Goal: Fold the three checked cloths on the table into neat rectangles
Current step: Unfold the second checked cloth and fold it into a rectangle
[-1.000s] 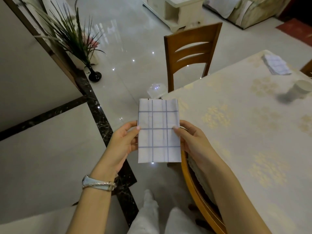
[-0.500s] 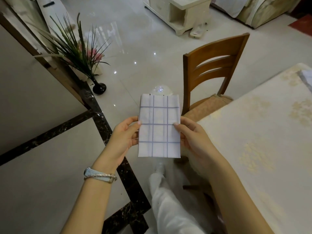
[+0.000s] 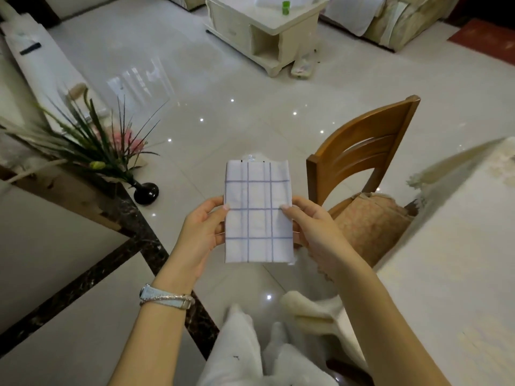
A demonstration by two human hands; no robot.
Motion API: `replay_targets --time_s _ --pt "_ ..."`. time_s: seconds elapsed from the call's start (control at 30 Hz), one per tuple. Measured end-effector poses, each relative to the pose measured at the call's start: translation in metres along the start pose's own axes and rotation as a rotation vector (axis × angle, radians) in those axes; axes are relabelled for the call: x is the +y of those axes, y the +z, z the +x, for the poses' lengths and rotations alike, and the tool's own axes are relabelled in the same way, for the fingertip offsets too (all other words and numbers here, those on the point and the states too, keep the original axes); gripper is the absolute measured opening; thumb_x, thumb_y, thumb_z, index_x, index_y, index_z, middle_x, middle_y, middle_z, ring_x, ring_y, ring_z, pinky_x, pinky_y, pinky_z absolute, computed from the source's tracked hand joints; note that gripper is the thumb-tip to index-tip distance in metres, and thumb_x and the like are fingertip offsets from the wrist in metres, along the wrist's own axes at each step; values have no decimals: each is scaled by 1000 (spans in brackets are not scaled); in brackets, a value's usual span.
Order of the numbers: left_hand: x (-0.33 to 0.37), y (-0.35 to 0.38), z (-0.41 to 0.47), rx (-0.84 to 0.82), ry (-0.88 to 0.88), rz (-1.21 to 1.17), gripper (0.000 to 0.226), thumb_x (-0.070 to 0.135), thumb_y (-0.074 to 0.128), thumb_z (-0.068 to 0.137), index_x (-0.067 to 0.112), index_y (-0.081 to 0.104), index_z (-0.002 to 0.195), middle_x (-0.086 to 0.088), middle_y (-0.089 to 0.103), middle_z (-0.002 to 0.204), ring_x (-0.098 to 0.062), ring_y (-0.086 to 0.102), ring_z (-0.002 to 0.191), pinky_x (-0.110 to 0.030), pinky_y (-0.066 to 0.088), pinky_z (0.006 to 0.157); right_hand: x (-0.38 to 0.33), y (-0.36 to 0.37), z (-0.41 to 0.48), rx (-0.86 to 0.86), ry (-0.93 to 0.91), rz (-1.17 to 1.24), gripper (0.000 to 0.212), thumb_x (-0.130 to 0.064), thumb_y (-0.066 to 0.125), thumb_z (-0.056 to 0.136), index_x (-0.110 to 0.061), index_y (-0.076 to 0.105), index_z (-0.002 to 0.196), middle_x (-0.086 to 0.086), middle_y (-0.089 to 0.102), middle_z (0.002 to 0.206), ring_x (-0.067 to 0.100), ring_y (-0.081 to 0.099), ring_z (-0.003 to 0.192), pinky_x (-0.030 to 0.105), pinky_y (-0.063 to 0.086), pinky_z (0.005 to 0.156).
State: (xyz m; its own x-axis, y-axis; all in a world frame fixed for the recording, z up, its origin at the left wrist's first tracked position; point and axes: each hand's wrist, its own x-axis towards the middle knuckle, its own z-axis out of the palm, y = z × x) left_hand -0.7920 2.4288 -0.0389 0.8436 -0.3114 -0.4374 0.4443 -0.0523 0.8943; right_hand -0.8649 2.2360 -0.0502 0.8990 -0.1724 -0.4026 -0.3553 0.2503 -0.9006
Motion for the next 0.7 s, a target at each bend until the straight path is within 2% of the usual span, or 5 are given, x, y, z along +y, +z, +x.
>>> replay_targets --time_s 0.17,0.33,0.5,0.7 --pt "37 -8 97 -78 -11 44 21 17 51 100 16 64 116 -4 75 102 -15 71 86 -27 57 70 -26 0 82 88 -13 19 27 -27 53 100 -20 60 125 0 71 116 19 69 106 39 58 90" --pt "87 -6 211 -195 14 93 21 17 51 100 18 64 117 -1 76 98 -14 72 85 -27 57 68 -64 -2 174 188 -67 75 27 -26 53 100 -25 59 126 -1 69 118 19 69 106 33 59 83" --pt "147 1 309 -322 5 181 26 22 53 100 23 62 125 -3 76 106 -16 71 89 -34 57 77 -106 1 249 322 -87 175 24 -22 51 100 -33 62 119 -2 72 112 19 70 102 31 60 79" --pt "198 32 403 -412 -9 234 27 21 53 100 24 61 125 -3 75 105 -18 70 90 -34 55 75 -148 -15 319 464 -81 259 25 -18 50 101 -27 61 121 1 74 110 22 70 102 39 59 85"
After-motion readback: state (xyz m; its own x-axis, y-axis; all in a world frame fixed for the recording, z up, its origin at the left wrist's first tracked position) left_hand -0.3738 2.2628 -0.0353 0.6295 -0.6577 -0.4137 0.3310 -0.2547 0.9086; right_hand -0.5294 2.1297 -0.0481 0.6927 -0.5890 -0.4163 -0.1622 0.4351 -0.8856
